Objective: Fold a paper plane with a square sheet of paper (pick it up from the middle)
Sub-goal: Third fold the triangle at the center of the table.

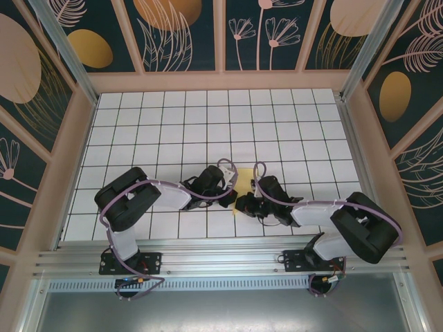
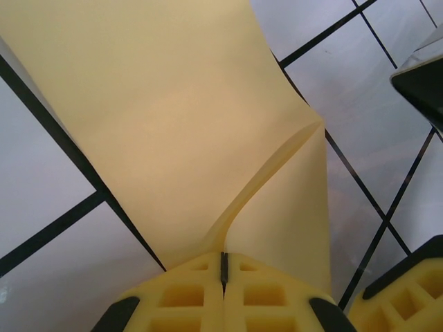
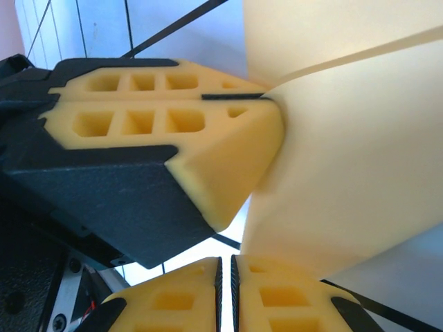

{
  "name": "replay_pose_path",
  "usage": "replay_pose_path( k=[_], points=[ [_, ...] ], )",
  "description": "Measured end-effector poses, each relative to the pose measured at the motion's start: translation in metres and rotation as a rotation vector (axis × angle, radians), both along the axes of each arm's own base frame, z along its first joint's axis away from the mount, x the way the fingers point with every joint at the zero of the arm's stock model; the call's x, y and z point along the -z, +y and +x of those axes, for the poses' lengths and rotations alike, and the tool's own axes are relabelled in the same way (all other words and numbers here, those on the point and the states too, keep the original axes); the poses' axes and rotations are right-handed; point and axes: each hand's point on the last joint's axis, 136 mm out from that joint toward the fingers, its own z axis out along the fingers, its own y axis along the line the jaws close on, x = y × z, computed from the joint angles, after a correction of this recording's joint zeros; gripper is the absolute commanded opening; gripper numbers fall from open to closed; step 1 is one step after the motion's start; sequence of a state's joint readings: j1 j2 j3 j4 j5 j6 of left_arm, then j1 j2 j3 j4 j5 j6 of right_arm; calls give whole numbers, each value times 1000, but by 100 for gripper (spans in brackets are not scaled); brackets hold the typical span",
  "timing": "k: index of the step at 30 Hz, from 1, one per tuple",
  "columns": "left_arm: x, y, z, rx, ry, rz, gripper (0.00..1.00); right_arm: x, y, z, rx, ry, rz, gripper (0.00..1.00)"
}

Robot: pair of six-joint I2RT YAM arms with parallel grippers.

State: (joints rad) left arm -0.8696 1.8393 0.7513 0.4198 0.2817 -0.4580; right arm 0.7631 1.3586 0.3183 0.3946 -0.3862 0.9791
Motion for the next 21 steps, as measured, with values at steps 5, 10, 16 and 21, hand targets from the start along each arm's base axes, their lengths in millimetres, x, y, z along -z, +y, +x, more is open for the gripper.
replay_pose_path(
  k=[5,10,16,21],
  points=[
    [0,0,-1,4,4,-3,0,0,-1,0,6,-2,-6,15],
    [0,-1,0,5,6,-4,0,5,0,-2,-4,14,-12,15],
    [1,-2,0,13,14,-10,0,16,2,-3,-12,34,-20,15],
    [1,-2,0,13,15,-10,0,15,2,-3,-11,34,-19,15]
  ],
)
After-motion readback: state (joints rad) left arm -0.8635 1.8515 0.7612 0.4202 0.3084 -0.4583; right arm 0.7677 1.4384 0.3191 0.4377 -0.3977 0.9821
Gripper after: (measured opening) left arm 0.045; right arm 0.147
